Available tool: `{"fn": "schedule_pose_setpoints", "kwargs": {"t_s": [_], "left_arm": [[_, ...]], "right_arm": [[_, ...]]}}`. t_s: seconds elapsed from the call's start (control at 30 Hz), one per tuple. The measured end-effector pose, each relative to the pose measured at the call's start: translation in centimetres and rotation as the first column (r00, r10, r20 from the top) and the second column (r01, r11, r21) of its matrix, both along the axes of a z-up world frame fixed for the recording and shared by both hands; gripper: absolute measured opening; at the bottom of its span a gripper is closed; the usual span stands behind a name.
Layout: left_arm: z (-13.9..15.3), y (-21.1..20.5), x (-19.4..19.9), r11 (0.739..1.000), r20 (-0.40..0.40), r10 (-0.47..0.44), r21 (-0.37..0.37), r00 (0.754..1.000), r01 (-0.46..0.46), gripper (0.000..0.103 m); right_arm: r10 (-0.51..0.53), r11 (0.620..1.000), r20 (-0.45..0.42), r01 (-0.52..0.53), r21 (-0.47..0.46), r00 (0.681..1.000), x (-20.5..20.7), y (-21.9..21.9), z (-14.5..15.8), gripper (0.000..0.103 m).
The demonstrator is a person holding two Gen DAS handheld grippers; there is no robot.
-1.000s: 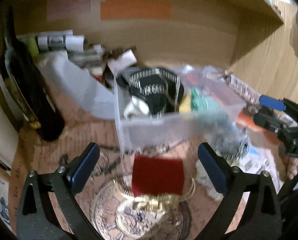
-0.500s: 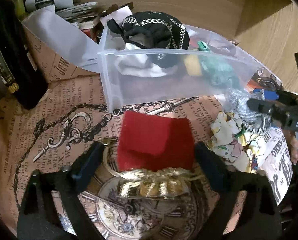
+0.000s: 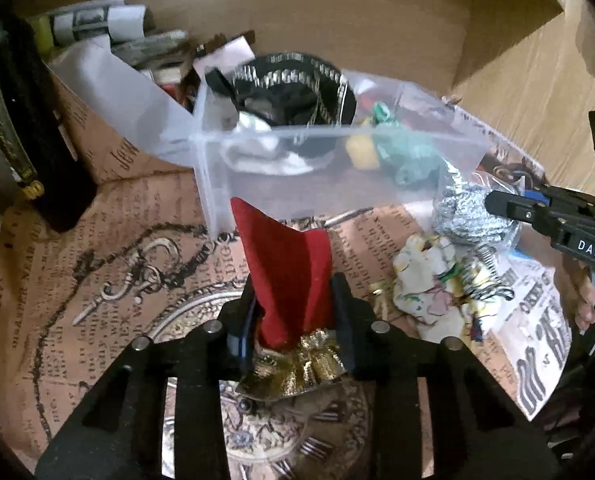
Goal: Organize soft objects
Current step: 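Grasp the red pouch with left tool while right tool grasps the silver-item bag, then drop the red pouch into the box while the right tool drops the bag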
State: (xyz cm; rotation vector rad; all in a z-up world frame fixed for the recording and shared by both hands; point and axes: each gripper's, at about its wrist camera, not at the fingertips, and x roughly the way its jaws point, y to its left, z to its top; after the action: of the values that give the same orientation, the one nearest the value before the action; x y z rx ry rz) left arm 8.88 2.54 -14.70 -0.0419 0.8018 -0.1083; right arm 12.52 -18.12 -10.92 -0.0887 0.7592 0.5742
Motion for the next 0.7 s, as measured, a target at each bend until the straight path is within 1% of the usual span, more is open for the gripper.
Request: {"fn": "schedule_pose_setpoints", "kwargs": {"t_s": [0.17, 0.37, 0.5, 0.57, 0.7], "left_arm": [[2.6, -0.1, -1.5, 1.000, 0.078, 0.002, 0.002, 0.997, -0.002, 0.033], [5.9, -0.2, -2.0, 1.000, 0.170, 0.006, 0.004, 0.985, -0.006, 0.033], [7.8, -0.3, -1.1, 1.000, 0.224, 0.006, 0.009, 0.975, -0.009, 0.033], [8.6, -0.3, -0.5, 1.000, 0.244, 0.004, -0.001, 0.970, -0.004, 0.033], [10.0, -0.9, 1.2, 1.000, 0.272, -0.014, -0.002, 0.962, 0.015, 0.033]], "right_arm": [[-0.010, 1.000, 0.077, 0.009, 0.017, 0.997, -1.1, -0.5, 2.0, 0.021], [-0.033, 0.997, 0.169, 0.020, 0.077, 0.985, -2.1, -1.3, 5.1, 0.021], [-0.052, 0.993, 0.224, 0.026, 0.118, 0.973, -2.3, -1.4, 6.9, 0.021], [-0.062, 0.990, 0.247, 0.029, 0.135, 0.967, -2.0, -1.3, 7.6, 0.021], [-0.080, 0.985, 0.269, 0.035, 0.167, 0.960, -0.9, -1.2, 8.5, 0.021]]}}
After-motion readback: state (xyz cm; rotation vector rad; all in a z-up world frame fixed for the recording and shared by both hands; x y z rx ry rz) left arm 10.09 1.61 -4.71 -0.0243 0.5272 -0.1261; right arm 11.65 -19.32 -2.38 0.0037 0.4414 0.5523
